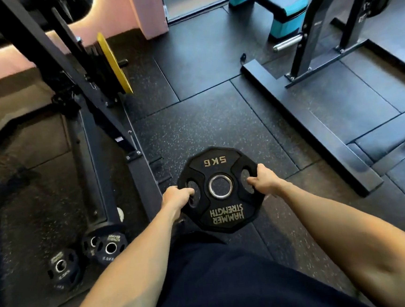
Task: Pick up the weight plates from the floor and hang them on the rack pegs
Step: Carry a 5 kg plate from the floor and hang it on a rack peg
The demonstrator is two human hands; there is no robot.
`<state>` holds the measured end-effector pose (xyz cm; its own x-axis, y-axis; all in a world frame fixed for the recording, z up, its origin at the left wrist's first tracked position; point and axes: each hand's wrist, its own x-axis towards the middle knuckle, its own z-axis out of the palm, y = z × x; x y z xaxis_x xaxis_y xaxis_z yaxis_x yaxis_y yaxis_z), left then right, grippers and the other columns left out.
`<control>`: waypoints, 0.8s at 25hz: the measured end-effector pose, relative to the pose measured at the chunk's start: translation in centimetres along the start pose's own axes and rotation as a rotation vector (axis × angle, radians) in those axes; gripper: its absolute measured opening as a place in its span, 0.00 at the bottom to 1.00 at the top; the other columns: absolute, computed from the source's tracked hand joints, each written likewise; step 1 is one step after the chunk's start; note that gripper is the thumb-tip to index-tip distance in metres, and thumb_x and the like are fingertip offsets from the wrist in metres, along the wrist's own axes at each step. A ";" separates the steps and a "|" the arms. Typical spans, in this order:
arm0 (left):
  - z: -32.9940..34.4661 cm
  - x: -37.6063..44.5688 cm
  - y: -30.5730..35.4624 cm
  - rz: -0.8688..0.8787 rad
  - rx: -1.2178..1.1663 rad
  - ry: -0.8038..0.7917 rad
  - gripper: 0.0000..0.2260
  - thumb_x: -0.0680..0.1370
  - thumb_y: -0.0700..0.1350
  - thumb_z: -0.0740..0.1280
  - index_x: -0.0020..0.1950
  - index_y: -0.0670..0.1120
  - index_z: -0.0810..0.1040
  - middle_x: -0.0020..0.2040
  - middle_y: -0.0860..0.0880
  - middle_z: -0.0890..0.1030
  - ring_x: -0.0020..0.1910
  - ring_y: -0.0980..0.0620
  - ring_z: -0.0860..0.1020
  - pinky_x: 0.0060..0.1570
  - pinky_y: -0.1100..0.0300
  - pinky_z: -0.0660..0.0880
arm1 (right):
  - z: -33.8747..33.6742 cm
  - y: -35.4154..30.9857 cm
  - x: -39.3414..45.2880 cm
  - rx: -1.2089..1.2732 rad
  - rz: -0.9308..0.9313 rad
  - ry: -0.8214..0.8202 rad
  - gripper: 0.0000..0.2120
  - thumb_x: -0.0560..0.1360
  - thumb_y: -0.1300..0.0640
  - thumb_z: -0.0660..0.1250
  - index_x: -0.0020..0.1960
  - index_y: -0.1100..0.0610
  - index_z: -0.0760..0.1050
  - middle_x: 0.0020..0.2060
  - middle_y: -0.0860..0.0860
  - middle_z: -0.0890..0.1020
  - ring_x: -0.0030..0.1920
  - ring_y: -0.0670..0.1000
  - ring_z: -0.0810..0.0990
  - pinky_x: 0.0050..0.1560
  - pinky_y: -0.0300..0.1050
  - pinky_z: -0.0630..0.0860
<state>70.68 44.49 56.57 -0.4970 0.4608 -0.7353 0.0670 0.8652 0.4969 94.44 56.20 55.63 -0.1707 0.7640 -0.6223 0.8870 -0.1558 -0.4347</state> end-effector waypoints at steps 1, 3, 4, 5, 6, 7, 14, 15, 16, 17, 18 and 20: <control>0.2 2.0 2.2 0.005 -0.008 0.003 0.19 0.67 0.48 0.71 0.56 0.42 0.80 0.54 0.42 0.82 0.49 0.43 0.80 0.40 0.54 0.76 | -1.4 -0.8 2.3 0.002 -0.001 -0.001 0.22 0.75 0.53 0.65 0.62 0.64 0.65 0.60 0.63 0.76 0.60 0.61 0.76 0.48 0.44 0.69; 0.6 6.3 6.9 0.016 -0.018 -0.014 0.17 0.67 0.47 0.71 0.54 0.42 0.81 0.53 0.42 0.82 0.50 0.43 0.80 0.43 0.55 0.75 | -4.1 -2.5 7.2 0.011 0.002 -0.007 0.22 0.75 0.53 0.65 0.63 0.64 0.65 0.60 0.63 0.76 0.60 0.60 0.75 0.52 0.44 0.70; 0.7 8.5 9.7 0.026 -0.015 -0.027 0.15 0.67 0.46 0.71 0.51 0.42 0.81 0.52 0.43 0.82 0.48 0.43 0.79 0.41 0.56 0.74 | -5.5 -3.4 10.0 0.018 0.004 0.001 0.21 0.75 0.54 0.65 0.63 0.64 0.65 0.60 0.63 0.76 0.60 0.60 0.76 0.52 0.44 0.71; 0.7 10.8 12.7 0.046 -0.007 -0.035 0.11 0.68 0.46 0.71 0.47 0.43 0.81 0.50 0.43 0.83 0.45 0.45 0.79 0.39 0.58 0.72 | -7.1 -4.4 12.6 0.031 0.014 0.013 0.21 0.75 0.54 0.65 0.63 0.64 0.66 0.60 0.63 0.76 0.59 0.60 0.76 0.52 0.45 0.71; 0.5 12.3 15.5 0.071 0.011 -0.030 0.07 0.67 0.46 0.71 0.42 0.44 0.81 0.47 0.44 0.83 0.42 0.46 0.78 0.35 0.59 0.71 | -8.5 -5.5 14.6 0.049 0.026 0.019 0.21 0.75 0.54 0.65 0.62 0.64 0.66 0.59 0.63 0.77 0.58 0.60 0.77 0.51 0.46 0.72; 0.2 13.7 18.1 0.087 0.024 -0.025 0.05 0.67 0.46 0.71 0.40 0.45 0.80 0.45 0.45 0.82 0.39 0.47 0.77 0.32 0.60 0.70 | -9.8 -6.5 16.5 0.070 0.028 0.021 0.20 0.75 0.55 0.65 0.62 0.64 0.66 0.57 0.62 0.77 0.56 0.60 0.78 0.48 0.46 0.74; -0.3 23.2 36.8 0.089 0.052 -0.025 0.06 0.65 0.44 0.72 0.39 0.43 0.82 0.38 0.44 0.83 0.35 0.47 0.80 0.25 0.64 0.70 | -21.8 -13.8 31.2 0.130 0.023 0.026 0.12 0.74 0.55 0.64 0.53 0.60 0.67 0.51 0.58 0.77 0.49 0.57 0.77 0.37 0.41 0.71; -0.2 24.6 38.8 0.091 0.056 -0.030 0.05 0.65 0.43 0.72 0.38 0.43 0.82 0.36 0.45 0.83 0.32 0.49 0.80 0.24 0.64 0.69 | -23.2 -14.4 33.3 0.127 0.017 0.023 0.14 0.73 0.55 0.64 0.54 0.62 0.68 0.52 0.59 0.78 0.51 0.58 0.78 0.42 0.43 0.72; 0.0 26.3 41.3 0.090 0.063 -0.034 0.04 0.65 0.43 0.71 0.37 0.43 0.81 0.33 0.46 0.83 0.29 0.51 0.79 0.22 0.66 0.68 | -24.7 -15.0 36.0 0.127 0.009 0.018 0.15 0.73 0.55 0.64 0.56 0.62 0.68 0.53 0.60 0.78 0.52 0.58 0.78 0.44 0.44 0.71; 0.4 28.1 43.8 0.086 0.072 -0.026 0.04 0.65 0.43 0.71 0.37 0.43 0.81 0.31 0.47 0.82 0.27 0.52 0.78 0.20 0.66 0.67 | -26.3 -15.6 38.9 0.137 -0.003 0.006 0.16 0.73 0.56 0.64 0.56 0.62 0.68 0.52 0.60 0.78 0.51 0.58 0.78 0.44 0.44 0.72; 0.8 29.7 46.4 0.086 0.081 -0.006 0.04 0.66 0.43 0.72 0.38 0.44 0.81 0.30 0.48 0.82 0.27 0.52 0.78 0.20 0.66 0.67 | -27.8 -16.2 41.7 0.151 -0.019 -0.009 0.15 0.73 0.56 0.64 0.55 0.62 0.67 0.51 0.59 0.78 0.49 0.57 0.78 0.41 0.44 0.73; 1.5 33.0 52.2 0.094 0.063 0.039 0.05 0.67 0.44 0.72 0.40 0.44 0.81 0.33 0.48 0.82 0.31 0.51 0.78 0.21 0.65 0.68 | -31.7 -18.0 47.8 0.169 -0.071 -0.026 0.13 0.72 0.57 0.64 0.54 0.61 0.68 0.49 0.59 0.78 0.43 0.55 0.78 0.33 0.40 0.73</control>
<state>59.12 105.12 57.54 -0.5189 0.5339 -0.6676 0.1686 0.8296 0.5324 83.91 115.34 54.32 -0.2438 0.7606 -0.6017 0.7879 -0.2064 -0.5801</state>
